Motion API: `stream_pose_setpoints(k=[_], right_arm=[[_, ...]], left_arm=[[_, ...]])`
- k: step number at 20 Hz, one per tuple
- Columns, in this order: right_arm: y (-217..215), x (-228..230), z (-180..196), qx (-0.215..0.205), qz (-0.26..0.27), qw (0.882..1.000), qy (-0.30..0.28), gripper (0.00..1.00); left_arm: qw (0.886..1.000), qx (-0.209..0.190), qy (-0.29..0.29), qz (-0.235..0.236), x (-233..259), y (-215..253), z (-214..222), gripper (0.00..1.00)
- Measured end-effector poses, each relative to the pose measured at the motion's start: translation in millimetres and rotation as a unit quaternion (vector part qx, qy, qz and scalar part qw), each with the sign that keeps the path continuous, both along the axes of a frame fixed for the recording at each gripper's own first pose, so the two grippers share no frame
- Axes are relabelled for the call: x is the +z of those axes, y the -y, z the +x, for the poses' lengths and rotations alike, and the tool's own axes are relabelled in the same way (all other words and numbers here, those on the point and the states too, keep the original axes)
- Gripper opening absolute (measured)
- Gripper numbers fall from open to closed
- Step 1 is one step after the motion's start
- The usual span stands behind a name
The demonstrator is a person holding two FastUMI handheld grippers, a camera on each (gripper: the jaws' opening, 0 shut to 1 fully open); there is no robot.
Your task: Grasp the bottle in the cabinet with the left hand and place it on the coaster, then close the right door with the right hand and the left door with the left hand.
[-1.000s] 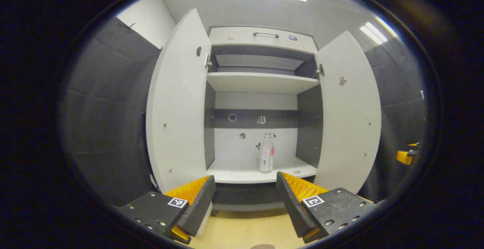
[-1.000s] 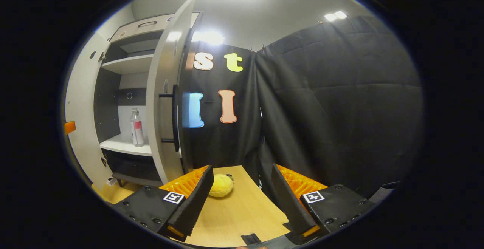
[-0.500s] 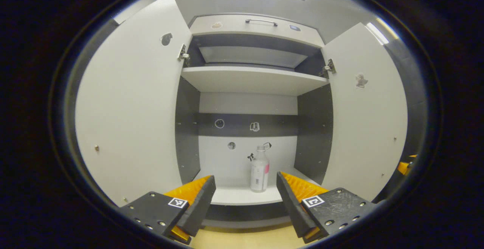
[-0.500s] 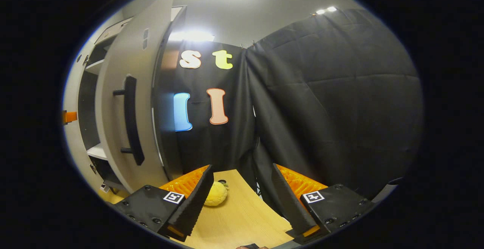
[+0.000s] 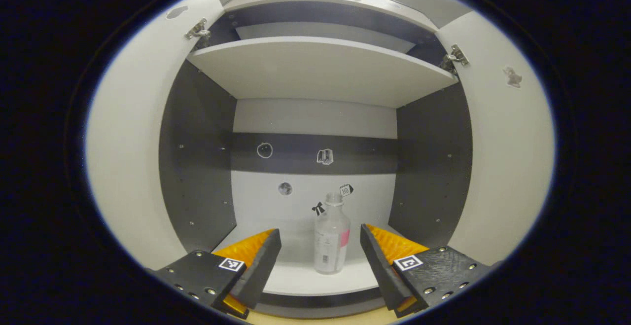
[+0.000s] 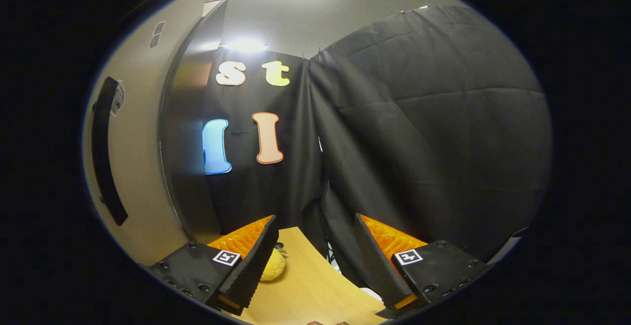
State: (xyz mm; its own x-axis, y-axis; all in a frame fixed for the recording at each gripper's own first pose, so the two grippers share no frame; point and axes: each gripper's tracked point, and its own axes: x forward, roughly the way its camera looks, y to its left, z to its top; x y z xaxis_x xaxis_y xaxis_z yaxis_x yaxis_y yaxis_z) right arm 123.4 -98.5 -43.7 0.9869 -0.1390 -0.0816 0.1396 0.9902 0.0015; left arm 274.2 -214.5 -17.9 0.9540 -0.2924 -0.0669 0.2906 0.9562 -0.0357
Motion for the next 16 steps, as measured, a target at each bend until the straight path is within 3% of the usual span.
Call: stream_pose_setpoints(k=[2,5,7,13,14,16], right_arm=[[-4,-11,15,0.015,0.0,1.0,-0.016,0.98],[-7,4,21,0.016,0.003,1.0,0.004,0.98],[-6,5,15,0.001,0.0,1.0,0.01,0.94],[-6,-1,-17,-0.046,0.027,0.999,0.001,0.97],[-3,-6,-24,-0.053,0.026,0.998,-0.002,0.94],[2,-12,-35,-0.065,0.023,0.998,-0.006,0.94]], left_arm=[[1.0,0.0,-0.003,-0.001,-11,9,15,0.94],[1.0,-0.01,-0.018,-0.013,-28,23,33,0.94],[1.0,-0.014,-0.023,-0.009,-37,28,46,0.94],[0.999,-0.025,-0.047,0.009,-60,36,68,0.94],[0.998,-0.028,-0.049,0.003,-61,40,70,0.99],[0.998,-0.025,-0.051,-0.005,-64,40,78,0.99]])
